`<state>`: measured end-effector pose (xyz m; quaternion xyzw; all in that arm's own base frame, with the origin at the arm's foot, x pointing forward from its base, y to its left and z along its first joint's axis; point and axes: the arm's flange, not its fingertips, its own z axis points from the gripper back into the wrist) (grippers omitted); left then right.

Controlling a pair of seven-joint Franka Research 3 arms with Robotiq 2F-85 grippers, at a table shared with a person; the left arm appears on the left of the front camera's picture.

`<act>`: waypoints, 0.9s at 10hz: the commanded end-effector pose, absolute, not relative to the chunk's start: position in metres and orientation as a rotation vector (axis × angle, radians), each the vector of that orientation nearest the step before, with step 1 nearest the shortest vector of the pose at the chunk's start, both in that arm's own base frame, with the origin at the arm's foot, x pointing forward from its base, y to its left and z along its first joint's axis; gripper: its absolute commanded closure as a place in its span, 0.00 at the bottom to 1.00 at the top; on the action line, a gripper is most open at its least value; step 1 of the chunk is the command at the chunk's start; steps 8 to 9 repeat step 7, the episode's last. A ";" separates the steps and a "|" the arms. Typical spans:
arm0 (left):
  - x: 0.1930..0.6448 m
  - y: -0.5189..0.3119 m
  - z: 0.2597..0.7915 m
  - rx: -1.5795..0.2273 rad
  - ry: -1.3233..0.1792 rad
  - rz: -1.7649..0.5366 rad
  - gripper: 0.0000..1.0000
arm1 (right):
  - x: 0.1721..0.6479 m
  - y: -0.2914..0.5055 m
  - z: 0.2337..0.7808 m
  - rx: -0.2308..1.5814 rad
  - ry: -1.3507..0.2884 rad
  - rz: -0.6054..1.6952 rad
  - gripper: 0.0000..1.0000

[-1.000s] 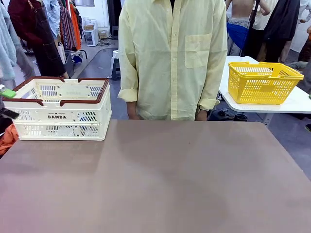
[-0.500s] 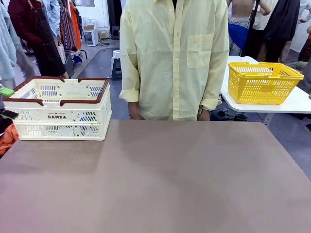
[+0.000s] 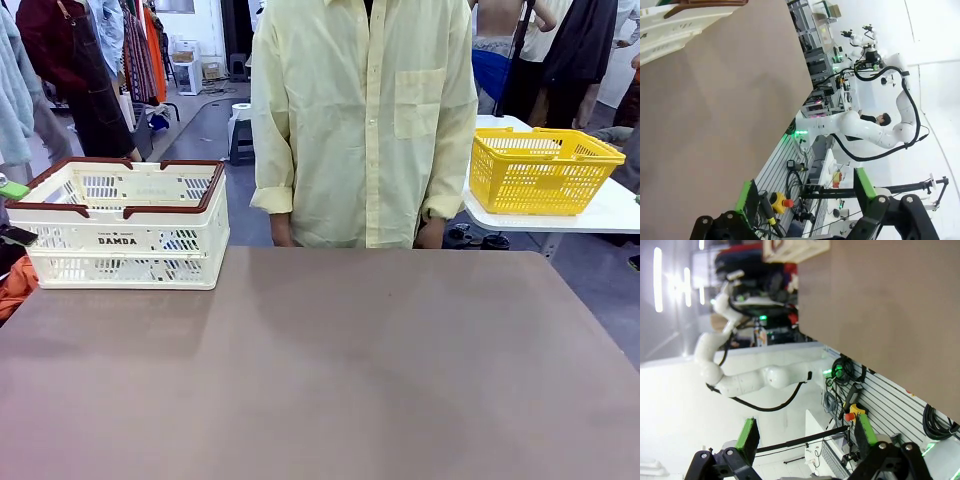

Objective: Place the drinks into the Shopping basket.
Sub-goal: Pick up one drink and place it into the Shopping basket.

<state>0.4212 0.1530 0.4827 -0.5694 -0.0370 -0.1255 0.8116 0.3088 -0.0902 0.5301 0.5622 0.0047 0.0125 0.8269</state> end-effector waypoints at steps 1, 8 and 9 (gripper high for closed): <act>0.418 0.154 0.481 -1.204 -0.092 -0.283 0.00 | 0.307 -0.092 0.531 1.181 0.007 0.052 0.00; 0.418 0.154 0.481 -1.204 -0.092 -0.283 0.00 | 0.307 -0.092 0.531 1.181 0.007 0.052 0.00; 0.418 0.154 0.481 -1.204 -0.092 -0.283 0.00 | 0.307 -0.092 0.531 1.181 0.007 0.052 0.00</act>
